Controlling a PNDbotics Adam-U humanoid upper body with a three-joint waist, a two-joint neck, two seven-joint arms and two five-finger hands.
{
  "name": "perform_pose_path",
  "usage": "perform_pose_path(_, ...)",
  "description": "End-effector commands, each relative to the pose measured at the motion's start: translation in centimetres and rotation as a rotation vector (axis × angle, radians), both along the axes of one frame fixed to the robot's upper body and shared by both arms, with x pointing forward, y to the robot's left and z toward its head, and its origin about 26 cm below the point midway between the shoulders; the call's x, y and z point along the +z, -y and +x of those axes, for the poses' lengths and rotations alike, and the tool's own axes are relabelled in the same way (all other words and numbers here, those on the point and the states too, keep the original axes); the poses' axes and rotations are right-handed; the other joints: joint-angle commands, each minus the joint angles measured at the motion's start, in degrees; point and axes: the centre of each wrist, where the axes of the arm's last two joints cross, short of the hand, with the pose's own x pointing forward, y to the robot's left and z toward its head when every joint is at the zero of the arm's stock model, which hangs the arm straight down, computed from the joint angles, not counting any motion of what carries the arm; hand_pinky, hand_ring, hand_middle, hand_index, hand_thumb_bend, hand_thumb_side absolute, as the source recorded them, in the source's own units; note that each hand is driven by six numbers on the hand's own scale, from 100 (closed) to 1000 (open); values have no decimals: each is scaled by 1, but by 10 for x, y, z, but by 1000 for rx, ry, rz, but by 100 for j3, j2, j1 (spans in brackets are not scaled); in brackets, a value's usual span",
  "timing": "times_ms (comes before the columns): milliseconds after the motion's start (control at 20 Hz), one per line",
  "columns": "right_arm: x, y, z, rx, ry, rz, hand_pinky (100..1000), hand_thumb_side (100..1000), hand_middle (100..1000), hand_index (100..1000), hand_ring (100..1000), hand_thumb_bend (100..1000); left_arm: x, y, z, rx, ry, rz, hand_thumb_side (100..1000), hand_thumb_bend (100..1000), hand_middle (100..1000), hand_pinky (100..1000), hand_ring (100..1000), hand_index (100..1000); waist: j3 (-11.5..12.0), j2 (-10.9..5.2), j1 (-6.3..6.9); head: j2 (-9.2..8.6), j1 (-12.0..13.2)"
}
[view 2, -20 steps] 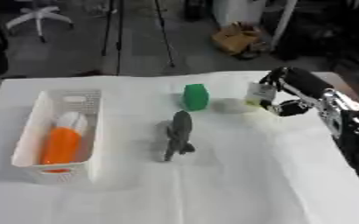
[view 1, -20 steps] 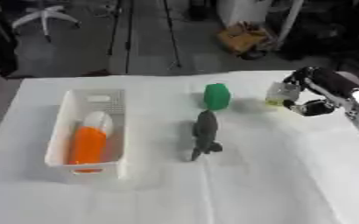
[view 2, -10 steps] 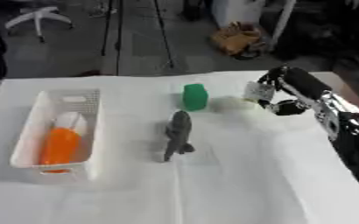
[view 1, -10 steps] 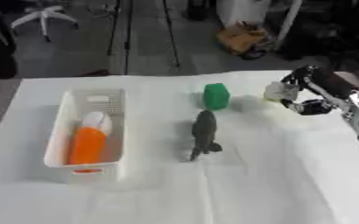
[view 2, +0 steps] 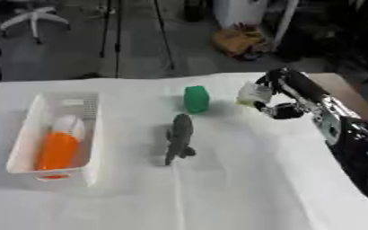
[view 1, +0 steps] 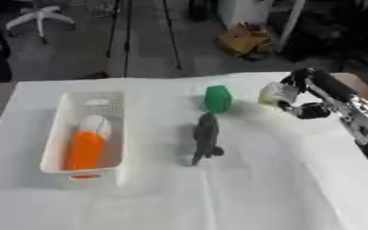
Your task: Pick up objects on the table and place them in the box.
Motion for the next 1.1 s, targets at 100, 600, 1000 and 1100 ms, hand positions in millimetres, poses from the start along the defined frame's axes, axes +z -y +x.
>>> perform_pose_path(100,34,-16,6,70,74,-1,352,100,349,380,390,100,7,-4,-1,8,21,8,956,399,839,501,719,925,-19,-182,-67,-63,-9)
perform_pose_path(600,58,-67,25,249,80,41,359,100,354,388,396,100,6,-3,-1,4,17,6,954,402,837,502,719,924,0,-289,-115,-48,-48)
perform_pose_path(1000,71,-105,41,356,28,103,357,104,354,389,394,100,6,-2,-1,-4,13,5,953,402,836,502,719,924,57,-370,-104,-35,-45)
perform_pose_path(1100,75,-111,44,374,17,120,355,109,354,389,393,100,6,-2,-1,-6,12,4,953,402,836,502,719,924,73,-384,-92,-28,-57)
